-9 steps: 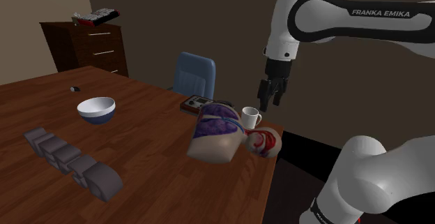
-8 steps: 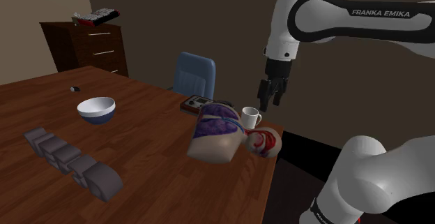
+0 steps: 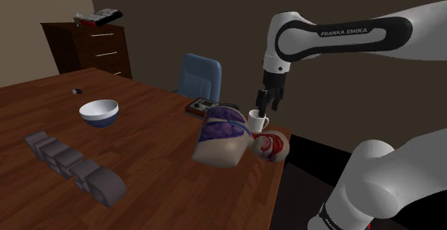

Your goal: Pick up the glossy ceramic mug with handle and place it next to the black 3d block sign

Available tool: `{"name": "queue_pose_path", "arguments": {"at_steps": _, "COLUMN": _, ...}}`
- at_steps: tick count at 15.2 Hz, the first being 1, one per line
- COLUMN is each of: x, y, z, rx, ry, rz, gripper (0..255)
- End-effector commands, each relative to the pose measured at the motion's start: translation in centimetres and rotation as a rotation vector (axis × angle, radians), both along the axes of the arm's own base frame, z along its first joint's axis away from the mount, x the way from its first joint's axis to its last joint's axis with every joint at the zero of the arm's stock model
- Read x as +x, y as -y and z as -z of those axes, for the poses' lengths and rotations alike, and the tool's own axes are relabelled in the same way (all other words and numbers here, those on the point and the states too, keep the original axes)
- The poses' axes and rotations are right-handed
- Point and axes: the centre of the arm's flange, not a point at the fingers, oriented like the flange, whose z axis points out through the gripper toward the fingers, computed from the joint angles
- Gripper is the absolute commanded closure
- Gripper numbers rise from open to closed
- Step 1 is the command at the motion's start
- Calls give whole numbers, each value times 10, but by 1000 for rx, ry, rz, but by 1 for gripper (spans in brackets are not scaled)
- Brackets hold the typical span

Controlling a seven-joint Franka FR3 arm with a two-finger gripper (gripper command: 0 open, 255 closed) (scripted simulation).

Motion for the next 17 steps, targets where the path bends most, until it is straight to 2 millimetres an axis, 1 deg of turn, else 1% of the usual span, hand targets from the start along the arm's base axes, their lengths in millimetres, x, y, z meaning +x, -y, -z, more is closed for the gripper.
{"name": "queue_pose_path", "arguments": {"at_steps": 1, "x": 18, "y": 11, "z": 17, "rx": -15, "ry": 4, "rz": 1, "gripper": 0}}
{"name": "queue_pose_path", "arguments": {"at_steps": 15, "x": 120, "y": 109, "z": 120, "rx": -113, "ry": 22, "rz": 16, "gripper": 0}}
{"name": "queue_pose_path", "arguments": {"at_steps": 17, "x": 122, "y": 112, "z": 127, "rx": -115, "ry": 23, "rz": 16, "gripper": 0}}
